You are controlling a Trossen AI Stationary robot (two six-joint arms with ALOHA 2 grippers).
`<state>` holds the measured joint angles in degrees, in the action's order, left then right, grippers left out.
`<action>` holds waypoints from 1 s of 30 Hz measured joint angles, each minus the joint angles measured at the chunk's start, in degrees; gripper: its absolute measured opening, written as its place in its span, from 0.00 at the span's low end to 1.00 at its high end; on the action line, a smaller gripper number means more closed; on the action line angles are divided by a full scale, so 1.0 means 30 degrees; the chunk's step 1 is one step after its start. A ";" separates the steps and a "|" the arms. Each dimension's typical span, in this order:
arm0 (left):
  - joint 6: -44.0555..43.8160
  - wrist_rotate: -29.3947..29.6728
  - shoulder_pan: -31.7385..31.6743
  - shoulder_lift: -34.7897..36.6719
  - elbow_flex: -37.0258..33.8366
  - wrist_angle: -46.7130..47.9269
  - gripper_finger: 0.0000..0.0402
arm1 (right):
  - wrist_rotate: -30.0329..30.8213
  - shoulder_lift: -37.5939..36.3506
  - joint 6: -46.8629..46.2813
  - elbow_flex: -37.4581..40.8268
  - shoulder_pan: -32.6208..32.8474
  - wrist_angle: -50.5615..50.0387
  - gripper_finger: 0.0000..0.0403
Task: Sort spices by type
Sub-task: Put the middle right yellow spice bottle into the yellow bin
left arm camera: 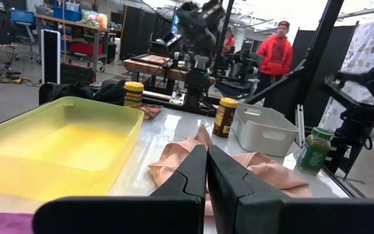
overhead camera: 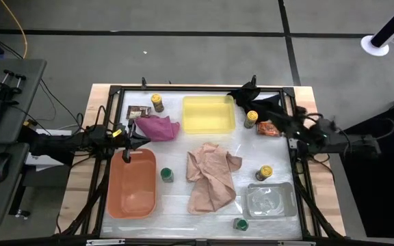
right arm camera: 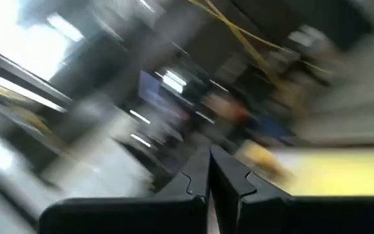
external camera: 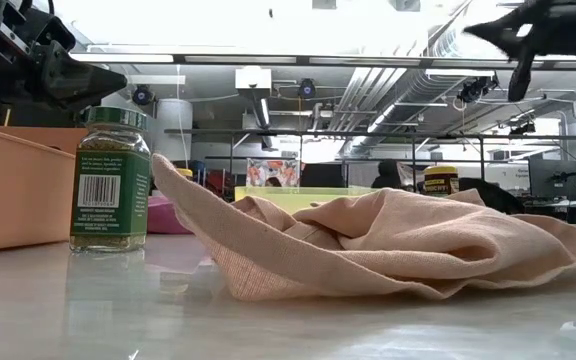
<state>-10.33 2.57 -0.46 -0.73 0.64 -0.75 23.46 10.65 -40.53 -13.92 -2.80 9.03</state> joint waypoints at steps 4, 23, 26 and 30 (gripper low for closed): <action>0.0000 0.0000 0.0003 0.0006 0.0000 0.0000 0.00 | -0.1389 0.3943 -0.0224 -0.4192 -0.2545 -0.7716 0.00; 0.0000 0.0000 -0.0003 0.0007 0.0000 0.0000 0.00 | -0.3836 2.0685 0.3091 -1.6073 -0.8344 -2.0623 0.80; 0.0000 0.0000 0.0003 0.0000 0.0000 0.0000 0.00 | -0.3527 2.2122 0.2470 -1.7377 -0.8750 -2.2032 0.85; 0.0000 0.0000 0.0003 0.0000 0.0000 0.0000 0.00 | -0.4643 2.3528 0.1488 -1.7729 -0.9325 -2.3422 0.85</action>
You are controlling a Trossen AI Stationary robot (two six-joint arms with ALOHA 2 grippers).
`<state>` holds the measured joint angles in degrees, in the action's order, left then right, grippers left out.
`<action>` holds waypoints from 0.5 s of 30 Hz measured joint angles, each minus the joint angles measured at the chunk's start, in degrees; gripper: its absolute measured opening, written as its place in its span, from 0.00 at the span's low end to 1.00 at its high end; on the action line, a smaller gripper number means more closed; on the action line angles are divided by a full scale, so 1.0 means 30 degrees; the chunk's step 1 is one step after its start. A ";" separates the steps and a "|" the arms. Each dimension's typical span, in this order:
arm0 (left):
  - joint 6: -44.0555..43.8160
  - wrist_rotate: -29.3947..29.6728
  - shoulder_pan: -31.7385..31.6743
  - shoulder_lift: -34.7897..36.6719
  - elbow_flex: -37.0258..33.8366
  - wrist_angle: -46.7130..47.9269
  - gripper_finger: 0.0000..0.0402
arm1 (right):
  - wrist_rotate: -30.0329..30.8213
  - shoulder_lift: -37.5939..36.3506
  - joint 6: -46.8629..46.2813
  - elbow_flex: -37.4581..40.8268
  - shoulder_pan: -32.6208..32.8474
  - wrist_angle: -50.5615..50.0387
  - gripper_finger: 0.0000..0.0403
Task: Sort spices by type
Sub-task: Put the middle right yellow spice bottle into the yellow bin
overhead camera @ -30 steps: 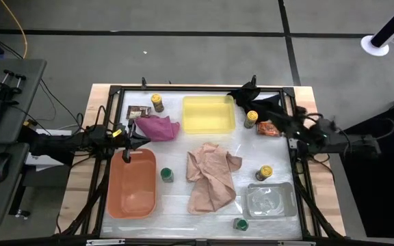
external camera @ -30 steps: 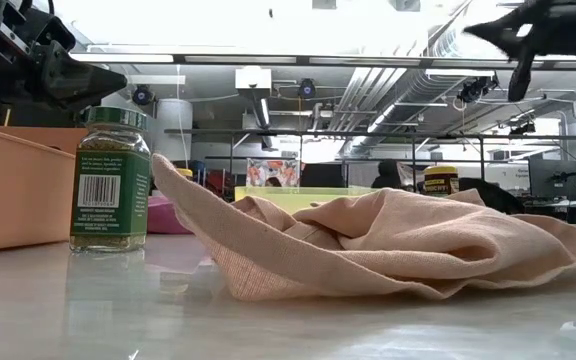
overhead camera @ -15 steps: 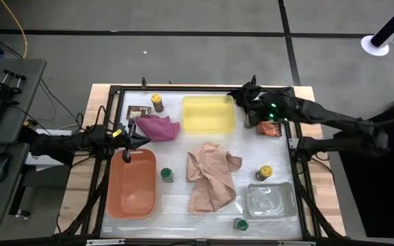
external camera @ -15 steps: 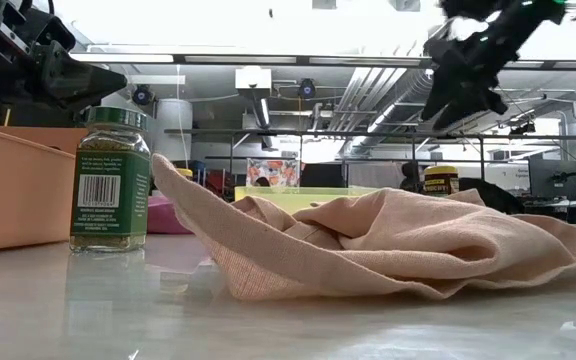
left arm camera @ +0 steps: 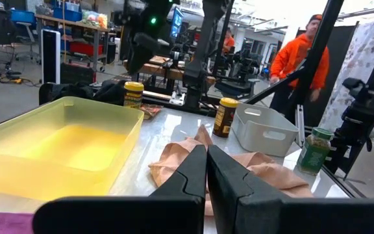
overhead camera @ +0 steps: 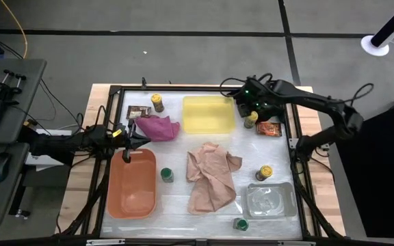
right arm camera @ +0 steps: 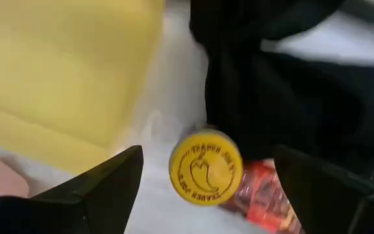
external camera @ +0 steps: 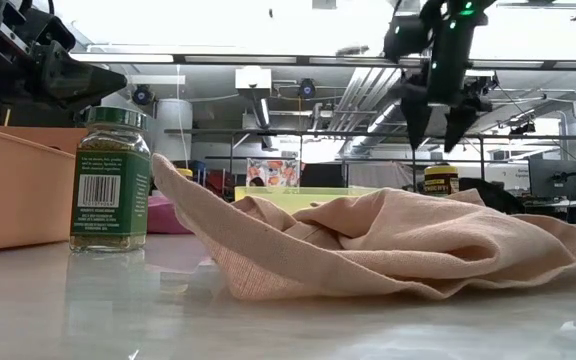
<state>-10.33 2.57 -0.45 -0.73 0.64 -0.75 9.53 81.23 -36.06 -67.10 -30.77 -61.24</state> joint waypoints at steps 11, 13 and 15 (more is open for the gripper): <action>0.0000 0.0000 0.0000 0.0000 0.0000 0.0000 0.00 | -0.0821 0.1451 0.1224 0.0535 -0.0659 -0.0083 0.85; 0.0000 0.0000 0.0000 0.0000 0.0000 0.0000 0.00 | -0.0404 0.1454 0.1330 0.0535 -0.0684 -0.0070 0.85; 0.0000 0.0000 -0.0002 0.0000 0.0000 0.0000 0.00 | -0.0548 0.1449 0.1366 0.0535 -0.0838 -0.0059 0.85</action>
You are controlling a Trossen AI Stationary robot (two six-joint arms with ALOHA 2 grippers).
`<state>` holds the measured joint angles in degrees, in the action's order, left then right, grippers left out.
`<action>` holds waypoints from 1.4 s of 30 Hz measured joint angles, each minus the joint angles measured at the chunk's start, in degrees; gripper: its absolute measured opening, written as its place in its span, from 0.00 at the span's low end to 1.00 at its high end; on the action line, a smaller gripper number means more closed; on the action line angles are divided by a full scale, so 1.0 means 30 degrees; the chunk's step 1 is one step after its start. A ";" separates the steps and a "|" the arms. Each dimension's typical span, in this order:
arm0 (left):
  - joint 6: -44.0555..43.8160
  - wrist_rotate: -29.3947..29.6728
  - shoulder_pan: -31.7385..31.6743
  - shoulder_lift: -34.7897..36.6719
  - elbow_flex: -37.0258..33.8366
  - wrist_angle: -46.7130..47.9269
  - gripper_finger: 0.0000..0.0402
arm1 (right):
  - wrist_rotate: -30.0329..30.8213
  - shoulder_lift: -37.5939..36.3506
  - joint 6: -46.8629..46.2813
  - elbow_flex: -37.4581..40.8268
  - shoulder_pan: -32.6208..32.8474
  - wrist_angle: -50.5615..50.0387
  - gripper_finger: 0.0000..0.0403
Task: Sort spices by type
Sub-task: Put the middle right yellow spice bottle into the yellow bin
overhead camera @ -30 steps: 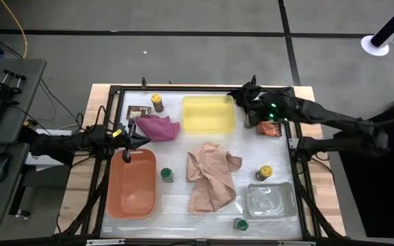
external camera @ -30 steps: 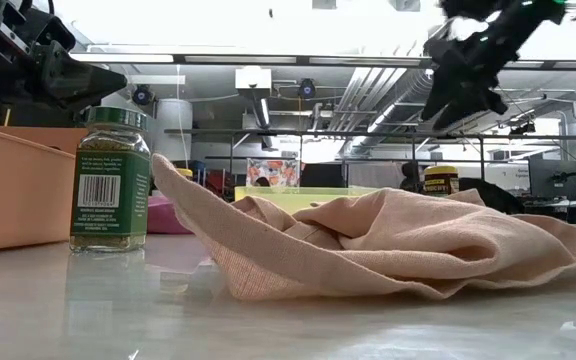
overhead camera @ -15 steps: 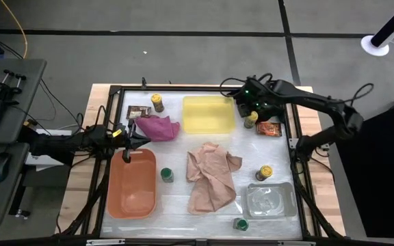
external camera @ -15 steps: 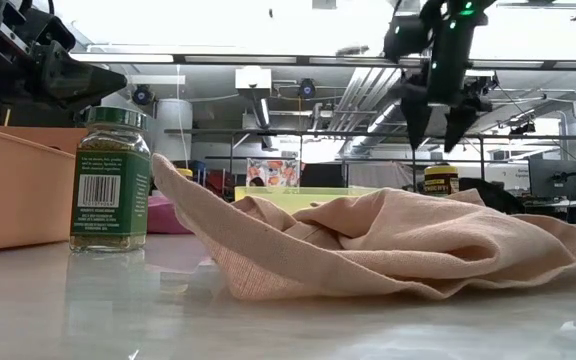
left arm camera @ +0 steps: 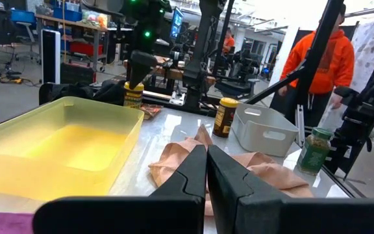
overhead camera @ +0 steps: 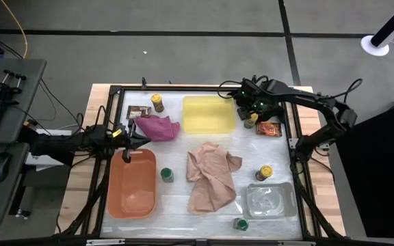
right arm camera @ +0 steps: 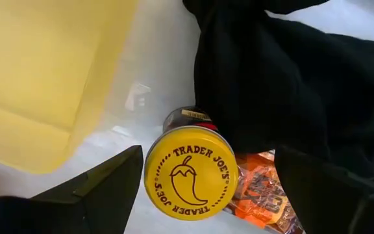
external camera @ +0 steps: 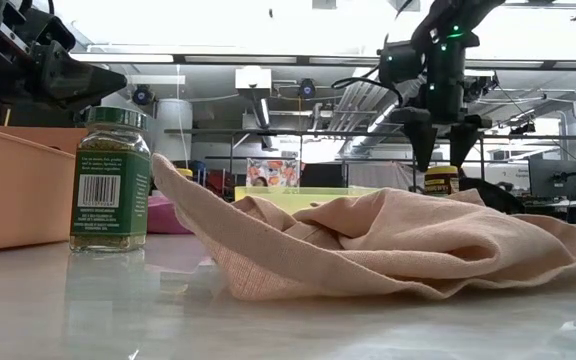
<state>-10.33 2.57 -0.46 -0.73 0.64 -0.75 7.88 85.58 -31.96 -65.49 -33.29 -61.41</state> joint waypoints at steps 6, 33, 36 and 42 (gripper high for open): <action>0.0000 0.0000 0.0002 0.0000 0.0000 -0.0003 0.00 | -0.0837 -0.0015 0.0156 0.0573 -0.0613 0.0072 0.85; 0.0000 0.0000 -0.0002 0.0000 0.0000 -0.0007 0.00 | -0.1785 -0.0303 0.2907 0.0609 -0.1155 0.0031 0.52; 0.0000 0.0000 0.0000 0.0000 0.0000 -0.0005 0.00 | -0.1169 -0.0770 0.3335 -0.1632 -0.1147 -0.0266 0.52; 0.0000 0.0000 0.0001 0.0000 0.0000 -0.0001 0.00 | -0.1300 -0.0052 0.3833 -0.6659 -0.0963 0.1645 0.52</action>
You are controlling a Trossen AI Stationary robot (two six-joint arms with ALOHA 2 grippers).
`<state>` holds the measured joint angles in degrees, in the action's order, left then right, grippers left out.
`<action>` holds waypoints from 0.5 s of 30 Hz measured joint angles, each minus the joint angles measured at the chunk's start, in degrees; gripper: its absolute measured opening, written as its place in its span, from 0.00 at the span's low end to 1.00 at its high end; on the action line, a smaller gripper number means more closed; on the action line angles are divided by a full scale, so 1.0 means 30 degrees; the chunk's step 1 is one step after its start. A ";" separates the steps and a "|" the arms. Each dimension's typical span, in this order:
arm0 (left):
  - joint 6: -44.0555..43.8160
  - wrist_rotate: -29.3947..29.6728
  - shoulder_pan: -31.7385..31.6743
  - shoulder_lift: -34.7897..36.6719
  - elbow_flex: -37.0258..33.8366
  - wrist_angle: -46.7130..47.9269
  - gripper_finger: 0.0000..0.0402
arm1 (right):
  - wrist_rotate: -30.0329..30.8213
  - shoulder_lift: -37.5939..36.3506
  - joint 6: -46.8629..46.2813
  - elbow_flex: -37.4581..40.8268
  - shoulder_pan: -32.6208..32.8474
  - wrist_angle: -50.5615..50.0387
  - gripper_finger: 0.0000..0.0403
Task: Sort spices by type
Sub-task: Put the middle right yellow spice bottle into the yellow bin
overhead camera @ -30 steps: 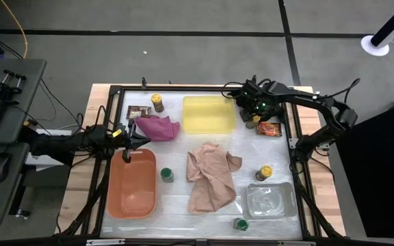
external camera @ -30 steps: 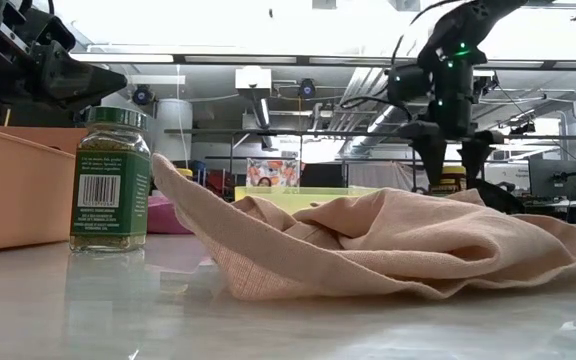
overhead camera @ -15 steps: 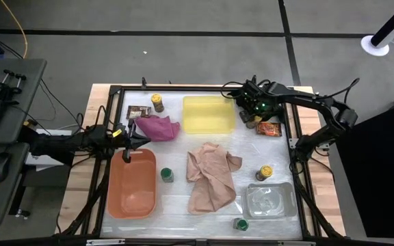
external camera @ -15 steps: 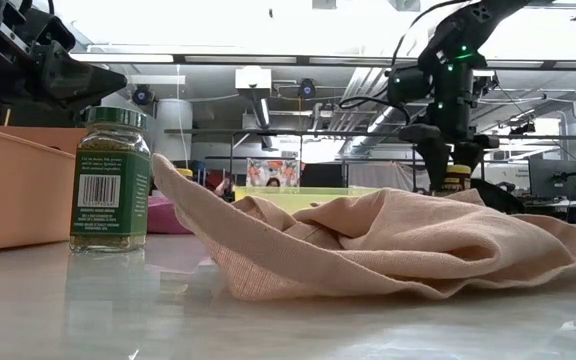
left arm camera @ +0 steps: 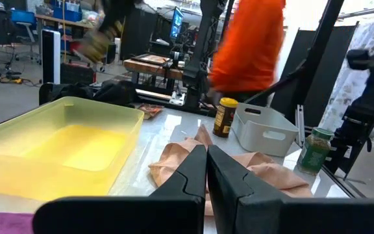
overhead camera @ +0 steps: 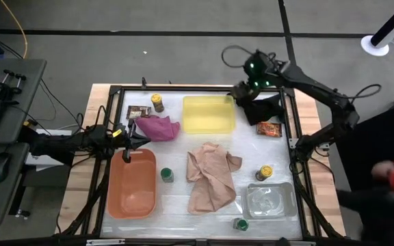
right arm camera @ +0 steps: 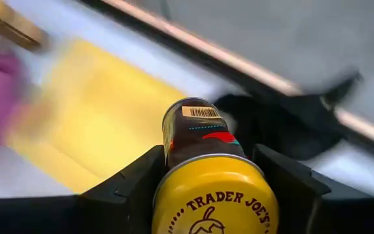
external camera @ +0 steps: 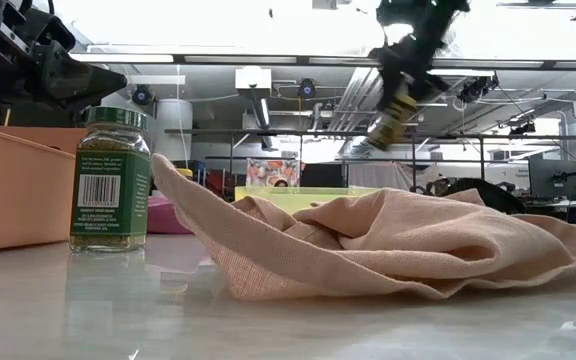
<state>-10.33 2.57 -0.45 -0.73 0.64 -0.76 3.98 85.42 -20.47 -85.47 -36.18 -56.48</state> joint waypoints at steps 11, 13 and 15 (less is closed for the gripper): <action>0.0000 0.0000 -0.0001 0.0000 0.0000 -0.0002 0.00 | 0.1390 0.9132 0.4016 -0.7580 0.3390 -0.6334 0.52; 0.0000 0.0000 -0.0003 0.0000 0.0000 0.0001 0.00 | 0.1993 1.0416 0.4593 -0.8424 0.3524 -0.6861 0.52; 0.0000 0.0000 0.0001 0.0000 0.0000 0.0000 0.00 | 0.2654 1.1368 0.4923 -0.9015 0.3518 -0.6918 0.52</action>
<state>-10.33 2.57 -0.45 -0.73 0.64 -0.76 11.95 119.53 -5.70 -112.52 -25.63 -77.23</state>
